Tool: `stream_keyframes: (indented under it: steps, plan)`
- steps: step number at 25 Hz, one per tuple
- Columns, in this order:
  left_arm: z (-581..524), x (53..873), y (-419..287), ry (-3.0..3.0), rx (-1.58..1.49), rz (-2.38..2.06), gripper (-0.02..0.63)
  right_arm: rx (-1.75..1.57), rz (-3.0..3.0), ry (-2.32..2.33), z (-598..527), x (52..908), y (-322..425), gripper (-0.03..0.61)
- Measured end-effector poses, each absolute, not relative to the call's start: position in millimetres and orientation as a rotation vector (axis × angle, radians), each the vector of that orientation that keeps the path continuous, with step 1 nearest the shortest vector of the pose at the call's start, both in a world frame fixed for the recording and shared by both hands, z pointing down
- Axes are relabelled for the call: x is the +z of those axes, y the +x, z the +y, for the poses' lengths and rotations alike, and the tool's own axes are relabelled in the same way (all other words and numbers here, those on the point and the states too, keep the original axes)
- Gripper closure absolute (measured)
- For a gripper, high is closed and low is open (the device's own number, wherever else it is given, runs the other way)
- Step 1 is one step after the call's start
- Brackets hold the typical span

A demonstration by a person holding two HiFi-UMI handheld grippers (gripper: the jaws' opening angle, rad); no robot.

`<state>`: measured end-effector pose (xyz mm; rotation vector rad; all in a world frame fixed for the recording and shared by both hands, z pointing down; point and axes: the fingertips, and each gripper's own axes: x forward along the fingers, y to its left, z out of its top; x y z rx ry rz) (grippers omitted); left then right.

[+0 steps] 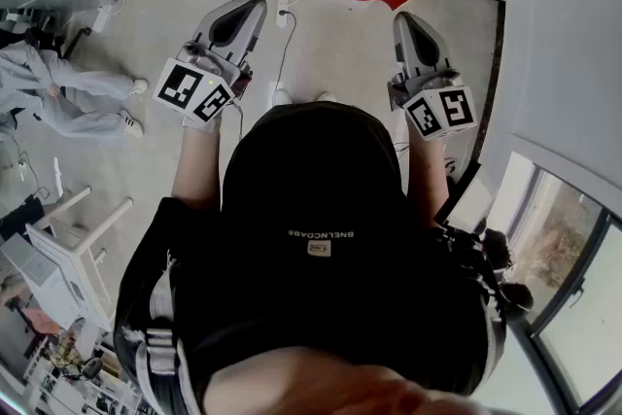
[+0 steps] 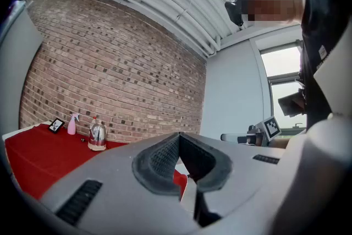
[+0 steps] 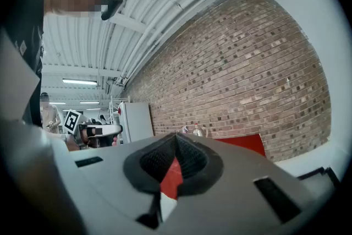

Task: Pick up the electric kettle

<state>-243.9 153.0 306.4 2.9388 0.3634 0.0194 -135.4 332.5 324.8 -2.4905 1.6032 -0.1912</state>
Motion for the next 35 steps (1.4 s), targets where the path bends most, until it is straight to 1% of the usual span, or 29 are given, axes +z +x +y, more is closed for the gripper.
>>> stream_keyframes:
  steps: [12, 18, 29, 35]
  plan:
    - [178.3, 309.1, -219.3, 2.949, 0.05, 0.306, 0.607, -0.211, 1.613, -2.443, 362.0, 332.6, -113.5, 0.574]
    - [182.8, 318.4, -219.5, 2.954, 0.074, 0.248, 0.607, -0.213, 1.653, -2.408, 370.1, 342.3, -115.6, 0.574]
    - [160.7, 331.7, -205.8, 2.951, 0.092, 0.21, 0.607, -0.284, 1.603, -2.402, 359.9, 355.7, -93.1, 0.574]
    - [135.7, 331.0, -178.1, 2.955, 0.097, 0.208, 0.607, -0.316, 1.61, -2.416, 334.5, 359.2, -66.4, 0.572]
